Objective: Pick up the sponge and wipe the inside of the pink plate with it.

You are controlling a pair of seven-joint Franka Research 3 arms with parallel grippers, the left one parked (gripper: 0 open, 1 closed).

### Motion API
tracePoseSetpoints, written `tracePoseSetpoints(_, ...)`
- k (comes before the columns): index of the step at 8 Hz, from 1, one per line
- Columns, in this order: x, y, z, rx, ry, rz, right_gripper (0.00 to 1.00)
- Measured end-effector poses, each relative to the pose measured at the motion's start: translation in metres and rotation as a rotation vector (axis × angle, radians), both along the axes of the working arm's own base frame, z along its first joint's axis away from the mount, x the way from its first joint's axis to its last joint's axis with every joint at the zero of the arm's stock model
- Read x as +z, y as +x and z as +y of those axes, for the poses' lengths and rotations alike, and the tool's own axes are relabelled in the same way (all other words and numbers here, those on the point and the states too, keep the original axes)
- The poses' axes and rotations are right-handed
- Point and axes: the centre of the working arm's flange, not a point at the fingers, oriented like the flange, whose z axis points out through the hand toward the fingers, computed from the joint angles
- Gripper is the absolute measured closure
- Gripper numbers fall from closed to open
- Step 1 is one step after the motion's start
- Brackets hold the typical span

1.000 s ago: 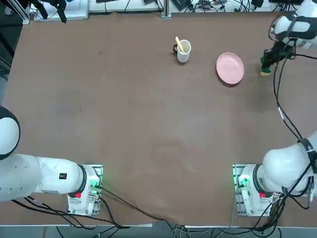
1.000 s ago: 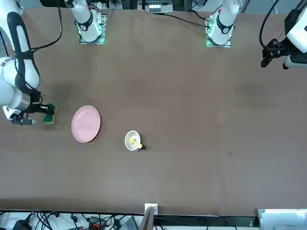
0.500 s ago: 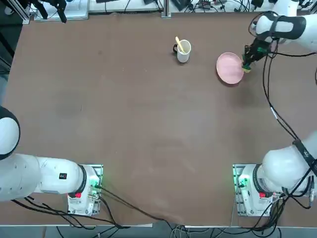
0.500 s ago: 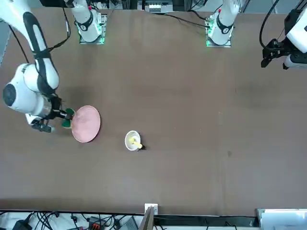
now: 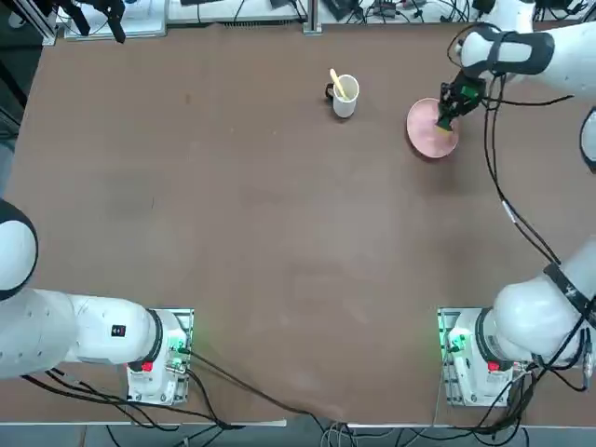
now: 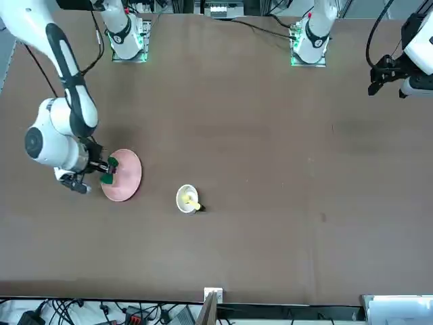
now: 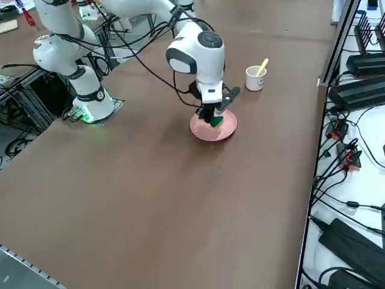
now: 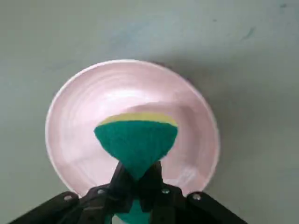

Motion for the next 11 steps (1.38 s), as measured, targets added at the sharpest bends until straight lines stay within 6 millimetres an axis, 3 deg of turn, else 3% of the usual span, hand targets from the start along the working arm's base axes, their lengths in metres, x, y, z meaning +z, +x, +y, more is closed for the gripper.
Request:
tracePoseSetpoints(5, -0.029, -0.005, 0.024, -0.025, 0.005, 0.051, 0.9)
tracePoseSetpoints(8, -0.045, -0.011, 0.024, -0.027, 0.006, 0.085, 0.9)
tracePoseSetpoints(11, -0.048, -0.013, 0.016, -0.037, 0.001, 0.103, 0.9)
